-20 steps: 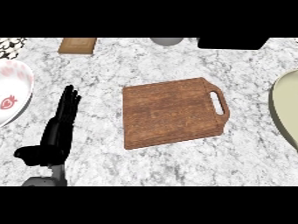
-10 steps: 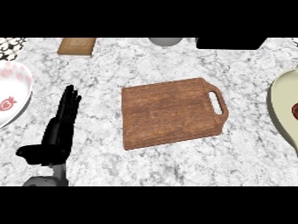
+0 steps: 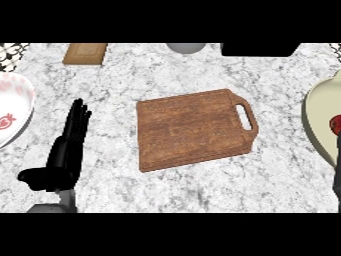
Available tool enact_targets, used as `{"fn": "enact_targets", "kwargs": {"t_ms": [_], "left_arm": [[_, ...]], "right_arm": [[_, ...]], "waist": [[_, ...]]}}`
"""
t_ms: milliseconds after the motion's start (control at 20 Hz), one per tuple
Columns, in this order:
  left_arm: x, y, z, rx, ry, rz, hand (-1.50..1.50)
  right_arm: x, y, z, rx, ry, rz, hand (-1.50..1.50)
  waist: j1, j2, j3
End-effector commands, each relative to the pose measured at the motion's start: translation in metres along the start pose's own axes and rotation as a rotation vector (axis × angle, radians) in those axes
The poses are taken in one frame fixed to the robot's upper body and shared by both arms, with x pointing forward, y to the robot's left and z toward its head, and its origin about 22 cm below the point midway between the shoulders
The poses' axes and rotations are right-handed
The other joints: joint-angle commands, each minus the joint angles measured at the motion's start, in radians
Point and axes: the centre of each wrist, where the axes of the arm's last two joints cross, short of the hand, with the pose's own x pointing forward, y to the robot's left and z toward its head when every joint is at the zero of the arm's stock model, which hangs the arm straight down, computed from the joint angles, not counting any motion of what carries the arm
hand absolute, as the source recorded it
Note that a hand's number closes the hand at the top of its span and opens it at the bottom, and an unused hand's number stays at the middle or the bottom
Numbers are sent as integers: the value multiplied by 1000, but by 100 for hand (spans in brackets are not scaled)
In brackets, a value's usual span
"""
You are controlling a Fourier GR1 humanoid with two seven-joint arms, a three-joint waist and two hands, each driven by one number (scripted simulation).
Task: Pick the pear from the cutting board and place it in the pot
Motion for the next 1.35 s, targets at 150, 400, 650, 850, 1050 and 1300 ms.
{"fn": "enact_targets", "kwargs": {"t_ms": [150, 400, 650, 850, 1050, 1300], "left_arm": [[6, -6, 0, 8, 23, 5, 0], [3, 2, 4, 5, 27, 9, 0], [-5, 8, 11, 10, 3, -13, 0], [-2, -17, 5, 0, 29, 0, 0], [-5, -12, 17, 4, 10, -2, 0], [-10, 1, 22, 9, 19, -19, 0]], "right_arm": [[-32, -15, 6, -158, 21, -178, -150], [-65, -36, 14, -166, -11, -209, -150], [-76, -62, 0, -155, 7, -204, -150], [-90, -77, -4, -180, -8, -199, -150], [-109, -91, -18, -252, -6, -260, -150], [-111, -118, -37, -312, 1, -256, -150]], "waist": [[-14, -5, -1], [-15, -6, -1], [-14, -8, -2], [-13, -6, -2], [-9, -5, -1], [-14, -5, -2]]}}
